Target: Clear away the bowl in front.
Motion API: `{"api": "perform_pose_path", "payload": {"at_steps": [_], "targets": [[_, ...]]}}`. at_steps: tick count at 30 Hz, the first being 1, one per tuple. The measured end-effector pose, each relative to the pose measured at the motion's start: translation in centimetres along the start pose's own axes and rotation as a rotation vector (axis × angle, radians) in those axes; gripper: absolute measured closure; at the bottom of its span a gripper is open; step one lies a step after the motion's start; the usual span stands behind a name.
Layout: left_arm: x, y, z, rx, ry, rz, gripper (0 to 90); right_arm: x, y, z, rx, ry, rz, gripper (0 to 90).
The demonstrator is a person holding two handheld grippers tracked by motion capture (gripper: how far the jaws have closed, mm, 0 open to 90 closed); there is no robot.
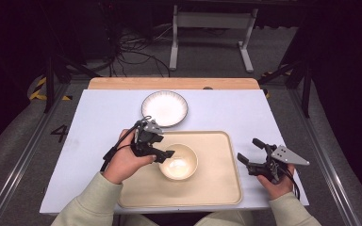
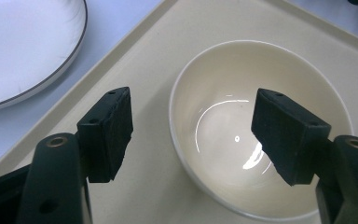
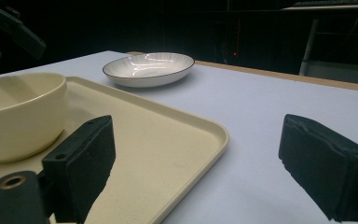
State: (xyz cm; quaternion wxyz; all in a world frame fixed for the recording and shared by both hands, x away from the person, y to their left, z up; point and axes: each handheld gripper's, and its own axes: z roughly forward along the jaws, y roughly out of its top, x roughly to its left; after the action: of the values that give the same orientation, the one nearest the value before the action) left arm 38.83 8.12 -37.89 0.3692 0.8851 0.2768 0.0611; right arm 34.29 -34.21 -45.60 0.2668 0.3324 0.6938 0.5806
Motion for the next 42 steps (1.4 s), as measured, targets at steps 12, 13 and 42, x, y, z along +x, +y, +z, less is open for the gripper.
{"api": "perform_pose_path", "payload": {"at_steps": [12, 13, 42], "targets": [[0.3, -2.1, -2.3, -0.039, 0.055, -0.004, 25.9, -0.3, 0.0, 0.1, 0.013, 0.028, 0.027, 9.9], [0.3, -2.3, -2.5, -0.046, 0.057, -0.003, 25.3, -0.4, 0.1, 0.1, 0.013, 0.030, 0.030, 9.9], [2.4, -8.0, -5.8, -0.196, 0.104, -0.021, 13.5, -0.7, 0.0, -0.1, -0.009, 0.055, 0.050, 9.3]]}}
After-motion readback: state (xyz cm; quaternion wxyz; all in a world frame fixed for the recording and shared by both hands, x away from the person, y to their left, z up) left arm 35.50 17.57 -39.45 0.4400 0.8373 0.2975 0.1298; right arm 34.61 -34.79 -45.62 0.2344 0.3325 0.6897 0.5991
